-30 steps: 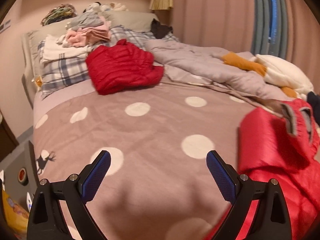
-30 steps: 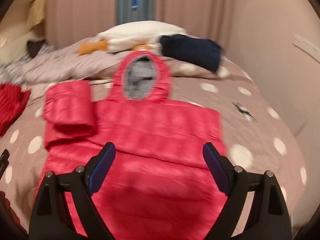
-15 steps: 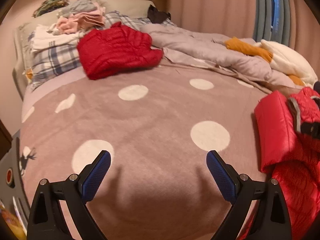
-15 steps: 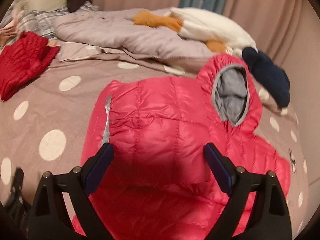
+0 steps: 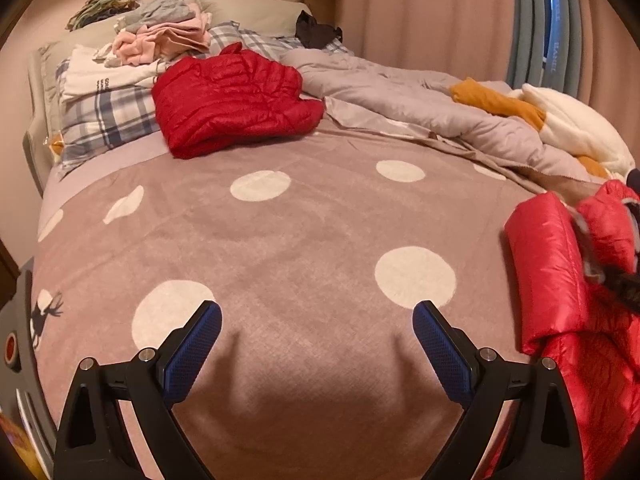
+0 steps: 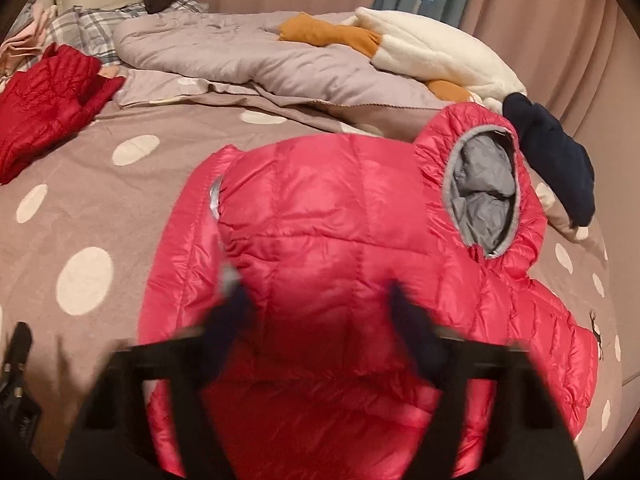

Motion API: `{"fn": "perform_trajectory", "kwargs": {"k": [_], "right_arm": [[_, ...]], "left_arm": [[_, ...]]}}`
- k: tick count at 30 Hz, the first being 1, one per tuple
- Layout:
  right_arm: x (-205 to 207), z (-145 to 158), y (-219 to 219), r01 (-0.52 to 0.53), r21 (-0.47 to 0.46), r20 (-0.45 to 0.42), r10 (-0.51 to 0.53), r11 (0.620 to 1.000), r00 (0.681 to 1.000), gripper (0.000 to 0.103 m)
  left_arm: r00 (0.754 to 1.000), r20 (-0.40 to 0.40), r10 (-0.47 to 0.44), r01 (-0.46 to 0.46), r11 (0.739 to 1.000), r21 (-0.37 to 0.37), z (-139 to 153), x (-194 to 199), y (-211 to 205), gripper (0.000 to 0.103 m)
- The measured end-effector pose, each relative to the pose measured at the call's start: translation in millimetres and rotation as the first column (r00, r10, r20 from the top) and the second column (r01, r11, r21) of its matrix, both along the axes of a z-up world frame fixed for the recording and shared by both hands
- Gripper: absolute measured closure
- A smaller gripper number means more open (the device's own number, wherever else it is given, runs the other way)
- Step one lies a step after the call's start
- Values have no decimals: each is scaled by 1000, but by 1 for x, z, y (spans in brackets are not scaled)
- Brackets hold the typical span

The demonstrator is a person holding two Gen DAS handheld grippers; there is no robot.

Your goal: Fold large clothes

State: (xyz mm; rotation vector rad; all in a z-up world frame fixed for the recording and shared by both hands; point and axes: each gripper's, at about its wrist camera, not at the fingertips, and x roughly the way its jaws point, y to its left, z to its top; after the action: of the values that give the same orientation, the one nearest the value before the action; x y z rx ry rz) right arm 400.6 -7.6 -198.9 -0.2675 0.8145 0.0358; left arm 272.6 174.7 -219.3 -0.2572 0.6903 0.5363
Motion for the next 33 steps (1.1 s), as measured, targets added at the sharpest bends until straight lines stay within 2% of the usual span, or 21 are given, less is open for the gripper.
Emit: {"fn": "perform_trajectory", "kwargs": {"k": [2, 3, 6, 8, 11, 13, 14, 16, 17, 18, 19, 20, 21, 23, 25, 27, 28, 30, 33], "right_arm": [[-6, 16, -17, 43, 54, 57, -46, 998, 997, 80], [-11, 27, -31, 56, 102, 80, -64, 993, 995, 83], [-26, 49, -69, 69, 213, 106, -94, 974, 990, 83], [-40, 60, -103, 112, 260, 116, -146, 959, 982, 83], [-58, 63, -164, 194, 349, 89, -238, 917, 967, 83], [-65, 56, -198, 243, 397, 55, -287, 885, 956, 81], [-69, 52, -212, 273, 403, 43, -317, 873, 948, 75], [-78, 41, -237, 379, 353, 30, -415, 856, 909, 75], [-81, 35, -246, 423, 326, 16, -452, 846, 892, 70], [-83, 30, -256, 455, 319, -6, -478, 831, 878, 60], [-87, 24, -269, 469, 350, -37, -488, 811, 872, 54], [-89, 21, -278, 463, 384, -62, -478, 799, 876, 42], [-90, 20, -283, 448, 414, -81, -459, 792, 885, 39], [-92, 25, -283, 417, 432, -75, -428, 800, 900, 38], [-93, 41, -273, 366, 420, -43, -384, 830, 922, 32], [-95, 58, -266, 298, 431, -8, -326, 852, 945, 19], [-99, 68, -262, 265, 433, 14, -300, 862, 954, 17], [-102, 87, -254, 220, 416, 57, -267, 882, 962, 8], [-100, 103, -242, 148, 350, 113, -199, 925, 973, 2]], "left_arm": [[1000, 19, -22, 22, 1000, -17, 1, 0, 0, 7], [999, 31, -39, 39, 999, -26, 3, 1, -1, 7], [989, 83, -120, 125, 990, -59, 9, 3, -8, 7], [979, 85, -186, 191, 980, -55, 13, 11, -19, 7], [952, 73, -296, 296, 955, 2, 19, 20, -45, 7], [934, 57, -354, 355, 935, -19, 21, 28, -59, 7], [926, 51, -374, 376, 926, -28, 24, 31, -66, 7], [923, 50, -382, 384, 923, -30, 29, 35, -73, 7], [924, 50, -378, 379, 925, -20, 34, 36, -78, 7], [925, 48, -377, 378, 926, -5, 38, 37, -82, 7], [923, 46, -382, 382, 924, 12, 41, 38, -85, 7], [921, 43, -388, 387, 922, 33, 47, 39, -90, 7], [919, 39, -393, 391, 919, 38, 52, 40, -93, 7], [913, 44, -405, 405, 914, 13, 65, 39, -95, 7], [902, 86, -422, 426, 904, -28, 81, 32, -94, 7], [883, 120, -454, 463, 884, -67, 95, 29, -97, 7], [868, 133, -478, 490, 868, -77, 103, 29, -101, 7], [861, 132, -491, 500, 865, -46, 112, 31, -111, 7], [875, 114, -470, 467, 883, 52, 117, 40, -132, 7]]}}
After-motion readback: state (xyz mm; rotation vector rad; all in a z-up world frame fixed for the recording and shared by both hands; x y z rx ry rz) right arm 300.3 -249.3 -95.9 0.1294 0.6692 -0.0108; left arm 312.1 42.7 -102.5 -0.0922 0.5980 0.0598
